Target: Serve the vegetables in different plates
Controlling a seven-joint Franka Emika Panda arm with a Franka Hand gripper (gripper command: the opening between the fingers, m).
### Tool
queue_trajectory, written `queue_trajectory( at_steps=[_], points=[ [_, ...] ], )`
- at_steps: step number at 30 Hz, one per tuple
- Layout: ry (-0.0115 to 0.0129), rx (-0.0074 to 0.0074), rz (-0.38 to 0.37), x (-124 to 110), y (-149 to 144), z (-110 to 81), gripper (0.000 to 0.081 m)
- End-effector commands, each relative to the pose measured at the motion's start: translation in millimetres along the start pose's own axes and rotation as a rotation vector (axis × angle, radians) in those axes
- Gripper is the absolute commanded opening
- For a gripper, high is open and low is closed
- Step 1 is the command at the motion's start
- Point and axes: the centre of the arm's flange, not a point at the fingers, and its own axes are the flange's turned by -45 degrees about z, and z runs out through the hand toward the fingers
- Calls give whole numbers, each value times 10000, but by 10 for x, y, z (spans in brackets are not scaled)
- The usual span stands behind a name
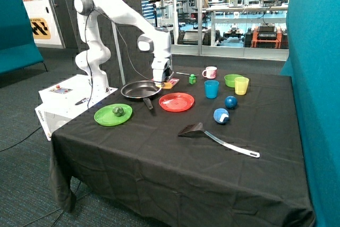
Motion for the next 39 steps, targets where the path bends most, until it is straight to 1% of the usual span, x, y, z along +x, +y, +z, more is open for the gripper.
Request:
queue_trajectory(
  at_steps=[1, 8, 18, 19, 20, 21, 23, 25, 26, 28, 33, 36, 39],
  points=[
    [-17, -22, 878, 341, 217, 115, 0],
    [-17, -22, 1516, 469, 329, 341, 0],
    [-16, -23, 1824, 595, 377, 521, 0],
    [-16, -23, 1797, 601, 377, 528, 65],
    [-17, -23, 1773, 605, 376, 533, 163],
    [-17, -23, 1741, 607, 374, 539, 284],
    [-17, -23, 1712, 607, 371, 547, 433],
    [-17, -23, 1645, 599, 362, 554, 552],
    [-17, -22, 1623, 592, 356, 557, 594],
    [-17, -22, 1568, 577, 342, 564, 644],
    [-17, -22, 1514, 547, 319, 594, 729],
    [-17, -22, 1499, 541, 320, 590, 763],
    [-17, -22, 1433, 518, 325, 559, 763]
  ],
)
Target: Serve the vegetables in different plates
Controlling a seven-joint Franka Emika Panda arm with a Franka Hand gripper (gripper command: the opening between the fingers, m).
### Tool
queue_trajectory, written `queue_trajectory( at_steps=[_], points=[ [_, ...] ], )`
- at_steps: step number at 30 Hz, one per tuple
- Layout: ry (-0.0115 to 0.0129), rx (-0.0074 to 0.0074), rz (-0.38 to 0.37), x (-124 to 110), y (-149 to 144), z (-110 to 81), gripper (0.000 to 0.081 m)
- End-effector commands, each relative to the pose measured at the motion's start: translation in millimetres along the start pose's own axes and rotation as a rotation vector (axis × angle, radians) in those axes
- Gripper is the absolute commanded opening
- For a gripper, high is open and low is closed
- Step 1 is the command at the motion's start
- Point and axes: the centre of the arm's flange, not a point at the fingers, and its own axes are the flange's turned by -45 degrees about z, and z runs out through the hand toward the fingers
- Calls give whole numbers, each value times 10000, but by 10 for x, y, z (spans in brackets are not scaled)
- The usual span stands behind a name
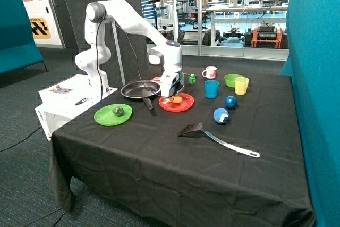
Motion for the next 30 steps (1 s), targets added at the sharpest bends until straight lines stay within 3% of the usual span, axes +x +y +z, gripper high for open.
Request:
queue_trajectory(
  at_steps=[1, 6, 14, 30],
  points=[
    [41, -15, -115, -46, 5, -8, 758],
    [41, -15, -219, -81, 19, -73, 745],
    [41, -16, -516, -243, 55, -350, 667],
    [40, -17, -1002, -612, 49, -587, 596]
  ],
)
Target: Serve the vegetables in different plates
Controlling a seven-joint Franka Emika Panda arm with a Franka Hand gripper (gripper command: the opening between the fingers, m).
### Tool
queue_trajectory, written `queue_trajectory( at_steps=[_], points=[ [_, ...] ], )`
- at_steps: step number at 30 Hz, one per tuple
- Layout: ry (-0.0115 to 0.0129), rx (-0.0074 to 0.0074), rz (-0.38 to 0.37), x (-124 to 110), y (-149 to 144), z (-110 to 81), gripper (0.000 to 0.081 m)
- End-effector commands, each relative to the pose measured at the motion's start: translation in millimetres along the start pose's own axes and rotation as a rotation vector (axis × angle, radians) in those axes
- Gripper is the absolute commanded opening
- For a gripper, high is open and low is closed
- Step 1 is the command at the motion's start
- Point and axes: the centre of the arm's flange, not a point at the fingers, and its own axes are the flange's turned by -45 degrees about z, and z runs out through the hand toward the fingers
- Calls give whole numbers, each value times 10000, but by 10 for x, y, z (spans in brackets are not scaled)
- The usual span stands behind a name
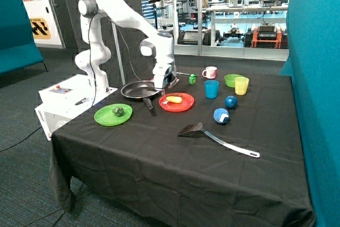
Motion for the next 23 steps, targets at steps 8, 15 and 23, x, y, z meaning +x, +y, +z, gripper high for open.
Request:
queue_trajectory(
  at_steps=[8, 15, 23],
  points=[
    [3, 0, -200, -354, 121, -237, 588],
    [3, -1, -472, -712, 307, -406, 581],
    [3, -1, -1099, -1139, 279, -470, 583]
  ],
)
